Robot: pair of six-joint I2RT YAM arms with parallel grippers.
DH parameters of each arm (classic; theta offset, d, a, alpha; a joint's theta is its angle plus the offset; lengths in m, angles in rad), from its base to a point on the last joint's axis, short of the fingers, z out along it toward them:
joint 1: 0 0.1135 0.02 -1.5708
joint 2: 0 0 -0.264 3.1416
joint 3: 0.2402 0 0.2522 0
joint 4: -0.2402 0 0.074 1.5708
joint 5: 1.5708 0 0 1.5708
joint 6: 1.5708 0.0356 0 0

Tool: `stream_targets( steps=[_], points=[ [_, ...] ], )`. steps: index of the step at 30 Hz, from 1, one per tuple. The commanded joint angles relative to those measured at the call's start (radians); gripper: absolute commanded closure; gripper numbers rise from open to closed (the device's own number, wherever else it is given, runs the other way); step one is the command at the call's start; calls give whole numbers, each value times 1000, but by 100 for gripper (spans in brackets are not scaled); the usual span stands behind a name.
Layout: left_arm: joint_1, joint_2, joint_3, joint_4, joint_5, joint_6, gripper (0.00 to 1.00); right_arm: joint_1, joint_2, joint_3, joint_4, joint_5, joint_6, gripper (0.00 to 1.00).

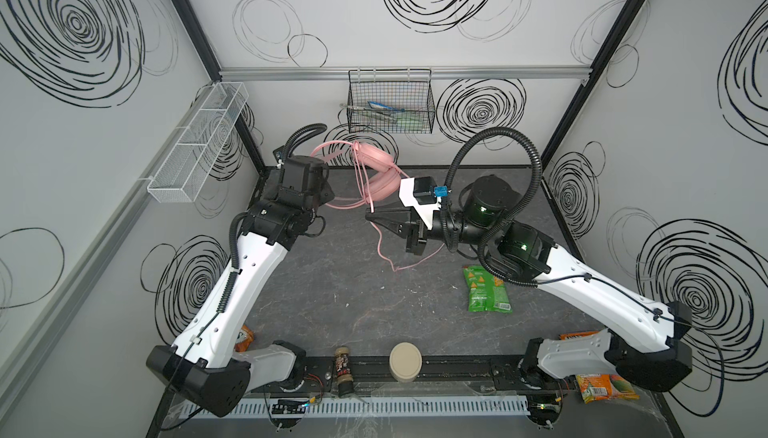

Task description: Wrap the headphones

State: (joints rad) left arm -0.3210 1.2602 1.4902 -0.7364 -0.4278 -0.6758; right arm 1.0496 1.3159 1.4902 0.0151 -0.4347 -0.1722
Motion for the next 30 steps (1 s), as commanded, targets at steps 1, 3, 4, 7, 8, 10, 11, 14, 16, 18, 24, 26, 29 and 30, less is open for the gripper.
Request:
stream_targets(
  steps=[1, 3, 4, 7, 8, 10, 11, 14, 16, 18, 24, 26, 29, 30],
  points=[
    [5, -28, 4, 132, -35, -30, 100, 12, -18, 27, 41, -35, 18, 100],
    [5, -30, -1, 136, -30, -27, 100, 12, -18, 36, 59, -25, 31, 100],
    [6, -31, -9, 140, -24, -25, 100, 12, -12, 49, 64, -16, 34, 100],
    [1, -45, -45, 168, -2, -21, 100, 3, 30, 122, 43, 12, 34, 100],
    [-1, -50, -60, 179, 5, -19, 100, -3, 52, 153, 23, 17, 34, 100],
    [-4, -55, -84, 194, 16, -7, 100, -12, 87, 199, -15, 22, 37, 100],
    [-7, -57, -93, 192, 18, -4, 100, -13, 99, 215, -29, 18, 39, 100],
    [-5, -68, -118, 196, 24, -5, 100, -13, 103, 209, -29, -3, 43, 100],
    [0, -73, -128, 202, 30, -8, 100, -11, 101, 200, -37, -16, 46, 100],
    [8, -74, -132, 203, 39, -9, 100, -4, 93, 182, -38, -16, 46, 100],
    [6, -67, -148, 238, 87, -1, 100, 0, 111, 206, -59, -6, 53, 100],
    [-9, -68, -166, 262, 98, 5, 100, 0, 127, 226, -62, -6, 53, 100],
    [-40, -70, -183, 264, 82, 7, 100, -1, 165, 268, -89, 28, 60, 100],
    [-50, -69, -186, 260, 74, 8, 100, -2, 179, 285, -103, 46, 65, 100]
  ],
)
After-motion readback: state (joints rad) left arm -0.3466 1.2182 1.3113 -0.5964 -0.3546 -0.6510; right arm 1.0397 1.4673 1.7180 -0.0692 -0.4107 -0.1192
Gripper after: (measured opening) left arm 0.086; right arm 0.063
